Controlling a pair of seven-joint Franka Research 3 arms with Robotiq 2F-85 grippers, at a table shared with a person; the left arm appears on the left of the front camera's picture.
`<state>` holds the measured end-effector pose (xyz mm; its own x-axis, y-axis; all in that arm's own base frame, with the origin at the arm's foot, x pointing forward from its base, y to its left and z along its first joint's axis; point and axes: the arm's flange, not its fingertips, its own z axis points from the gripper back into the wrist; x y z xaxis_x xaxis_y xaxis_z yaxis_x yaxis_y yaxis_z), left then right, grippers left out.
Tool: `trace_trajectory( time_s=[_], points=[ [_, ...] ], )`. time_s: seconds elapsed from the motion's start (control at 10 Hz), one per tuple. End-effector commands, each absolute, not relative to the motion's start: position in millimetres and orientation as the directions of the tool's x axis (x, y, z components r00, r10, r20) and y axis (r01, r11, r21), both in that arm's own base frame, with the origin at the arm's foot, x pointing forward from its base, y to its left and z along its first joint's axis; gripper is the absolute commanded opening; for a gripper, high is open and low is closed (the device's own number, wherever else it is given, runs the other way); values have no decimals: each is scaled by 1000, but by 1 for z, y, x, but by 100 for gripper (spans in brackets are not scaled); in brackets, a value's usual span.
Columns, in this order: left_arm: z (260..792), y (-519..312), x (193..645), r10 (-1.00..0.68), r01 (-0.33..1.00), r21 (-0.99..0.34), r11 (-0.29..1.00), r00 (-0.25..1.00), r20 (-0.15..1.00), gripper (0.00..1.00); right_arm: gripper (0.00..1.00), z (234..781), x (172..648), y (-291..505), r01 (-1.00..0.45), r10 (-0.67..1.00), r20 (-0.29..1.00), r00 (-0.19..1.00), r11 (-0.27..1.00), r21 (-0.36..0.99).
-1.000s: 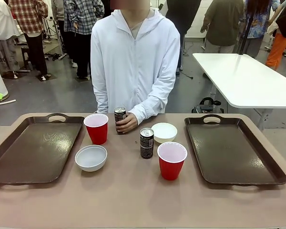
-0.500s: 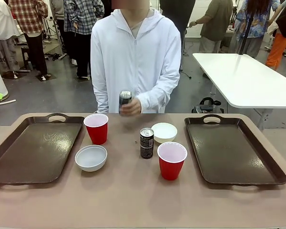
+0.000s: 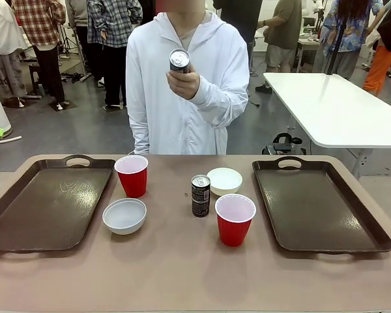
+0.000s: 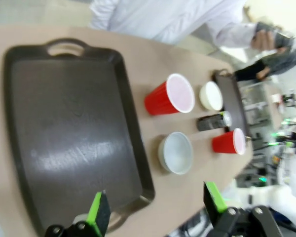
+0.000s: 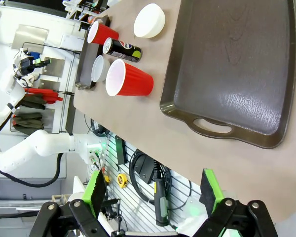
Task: Prepare tableware on both trays.
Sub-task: Pick up a Picnic Bowl from the table and place it on a Handle tray.
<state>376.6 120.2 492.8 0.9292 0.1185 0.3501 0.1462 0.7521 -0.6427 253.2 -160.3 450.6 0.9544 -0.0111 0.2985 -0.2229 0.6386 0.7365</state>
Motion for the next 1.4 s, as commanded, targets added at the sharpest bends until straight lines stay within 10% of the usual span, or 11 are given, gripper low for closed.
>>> trace_trajectory(
  time_s=[0.0,0.5,1.3],
  points=[
    [506,84,373,70,101,-433,896,930,361,100,100,450,253,-161,-223,-11,298,954,638,737],
    [512,-49,407,-123,144,-76,987,963,238,100,100,450,253,-161,-223,-11,298,954,638,737],
    [383,-189,438,-141,142,-1,990,989,48,100,100,450,253,-161,-223,-11,298,954,638,737]
  ],
)
